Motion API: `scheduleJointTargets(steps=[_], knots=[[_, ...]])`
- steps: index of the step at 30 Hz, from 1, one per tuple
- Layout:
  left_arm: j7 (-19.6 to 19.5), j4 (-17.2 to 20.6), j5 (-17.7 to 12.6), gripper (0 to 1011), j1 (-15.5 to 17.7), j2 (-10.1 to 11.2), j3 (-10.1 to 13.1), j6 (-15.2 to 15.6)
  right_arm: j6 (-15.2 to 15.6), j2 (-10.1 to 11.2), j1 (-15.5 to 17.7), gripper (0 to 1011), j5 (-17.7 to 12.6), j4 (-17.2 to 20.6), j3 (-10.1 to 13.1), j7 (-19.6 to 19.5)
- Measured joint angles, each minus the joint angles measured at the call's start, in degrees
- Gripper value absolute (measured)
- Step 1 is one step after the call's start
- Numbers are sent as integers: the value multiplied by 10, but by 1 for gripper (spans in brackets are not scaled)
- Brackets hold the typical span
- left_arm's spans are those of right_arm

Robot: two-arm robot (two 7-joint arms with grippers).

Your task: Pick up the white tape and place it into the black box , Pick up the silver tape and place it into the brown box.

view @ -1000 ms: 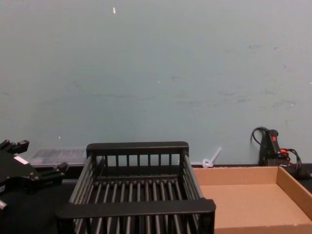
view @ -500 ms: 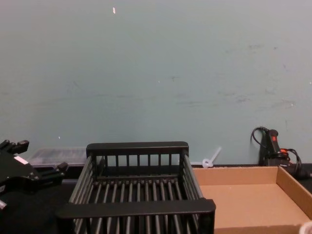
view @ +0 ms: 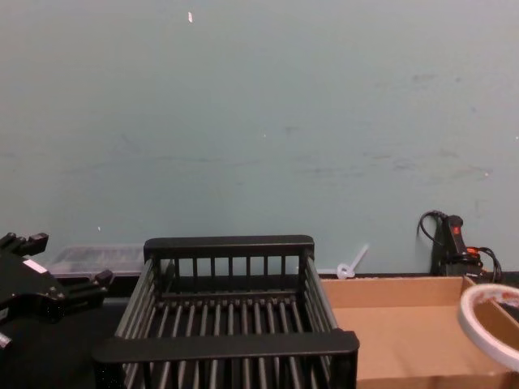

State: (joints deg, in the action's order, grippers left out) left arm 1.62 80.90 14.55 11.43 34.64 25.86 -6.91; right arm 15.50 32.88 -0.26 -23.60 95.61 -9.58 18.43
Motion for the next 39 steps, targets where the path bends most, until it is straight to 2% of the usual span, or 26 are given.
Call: scheduleJointTargets(steps=[14,22,33,39], knots=[[0,0,0,1001,0,0,0,0,-17,-40,-81,97,27,-47,-49,11],[0,0,0,1001,0,0,0,0,-30,-71,-130,96,45,-82,-84,24],[0,0,0,1002,0,0,0,0,-38,-108,-184,97,59,-125,-128,44],[0,0,0,1001,0,0,0,0,-44,-122,-208,96,70,-151,-148,55]])
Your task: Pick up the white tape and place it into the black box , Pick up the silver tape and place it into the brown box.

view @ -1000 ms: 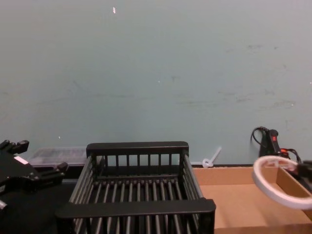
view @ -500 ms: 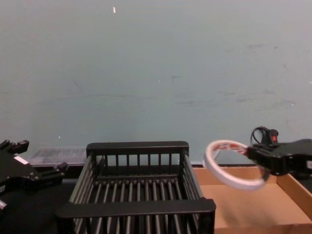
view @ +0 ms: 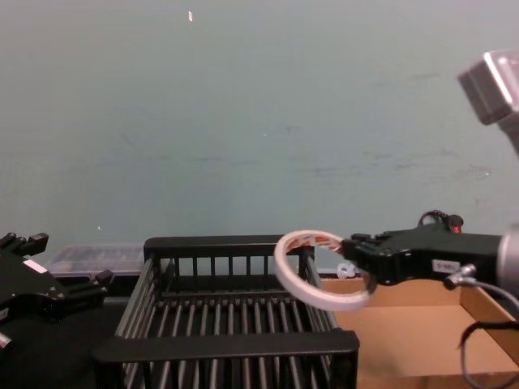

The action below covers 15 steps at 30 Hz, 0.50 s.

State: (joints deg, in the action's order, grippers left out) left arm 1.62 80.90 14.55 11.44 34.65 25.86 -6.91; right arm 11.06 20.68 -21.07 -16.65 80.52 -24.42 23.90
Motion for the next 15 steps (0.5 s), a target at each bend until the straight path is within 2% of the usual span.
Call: scheduleJointTargets(steps=[7,15], knots=[[0,0,0,1001,0,0,0,0,-8,-19,-32,96,12,-36,-24,15],[0,0,0,1001,0,0,0,0,-14,-38,-55,96,20,-71,-40,22]])
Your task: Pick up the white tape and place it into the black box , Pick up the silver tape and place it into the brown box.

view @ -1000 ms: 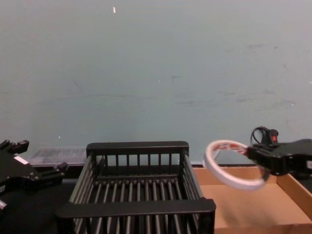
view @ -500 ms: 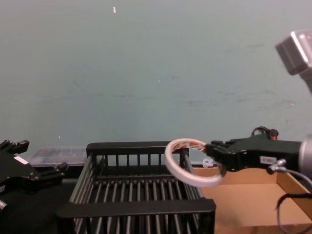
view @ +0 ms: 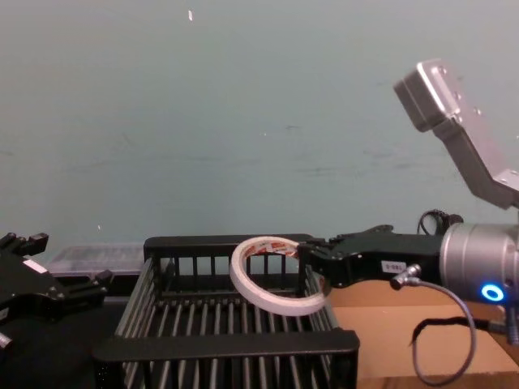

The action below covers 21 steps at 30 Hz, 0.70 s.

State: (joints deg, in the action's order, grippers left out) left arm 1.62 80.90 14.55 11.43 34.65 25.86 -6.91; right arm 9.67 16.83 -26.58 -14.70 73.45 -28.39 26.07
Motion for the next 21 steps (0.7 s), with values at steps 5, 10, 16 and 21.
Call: scheduleJointTargets(steps=[5,10,16,21], knots=[[0,0,0,1001,0,0,0,0,-5,-6,-6,96,3,-9,-2,-1],[0,0,0,1001,0,0,0,0,-4,-5,-5,96,3,-8,-2,-1],[0,0,0,1001,0,0,0,0,-4,-4,-4,97,2,-6,-2,-1],[0,0,0,1001,0,0,0,0,-3,-3,-4,207,2,-5,-2,-1]])
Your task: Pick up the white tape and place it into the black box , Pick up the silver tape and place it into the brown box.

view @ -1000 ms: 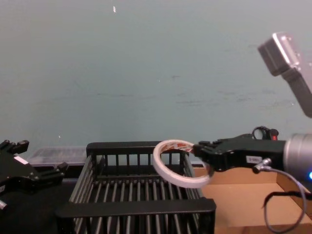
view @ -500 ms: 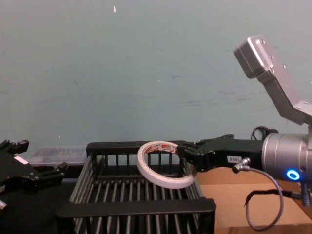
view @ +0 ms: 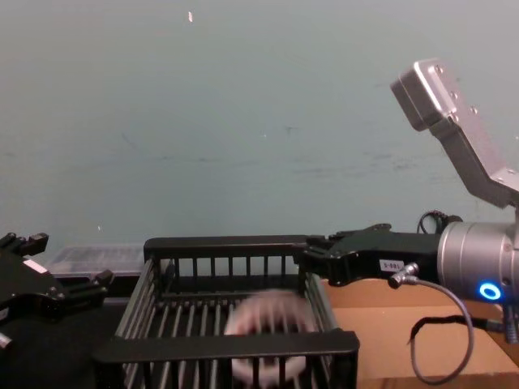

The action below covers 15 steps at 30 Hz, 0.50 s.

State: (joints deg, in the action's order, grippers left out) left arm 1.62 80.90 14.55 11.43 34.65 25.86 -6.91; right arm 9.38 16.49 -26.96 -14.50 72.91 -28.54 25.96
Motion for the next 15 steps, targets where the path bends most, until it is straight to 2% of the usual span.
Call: scheduleJointTargets(steps=[3,7,10,13,15], knots=[[0,0,0,1001,0,0,0,0,0,0,0,257,0,0,0,0],[0,0,0,1002,0,0,0,0,1,0,0,426,-1,1,0,0],[0,0,0,1001,0,0,0,0,1,0,0,486,-1,1,1,0],[0,0,0,1001,0,0,0,0,1,1,1,626,-1,1,1,0],[0,0,0,1002,0,0,0,0,1,1,1,671,-1,1,1,0]])
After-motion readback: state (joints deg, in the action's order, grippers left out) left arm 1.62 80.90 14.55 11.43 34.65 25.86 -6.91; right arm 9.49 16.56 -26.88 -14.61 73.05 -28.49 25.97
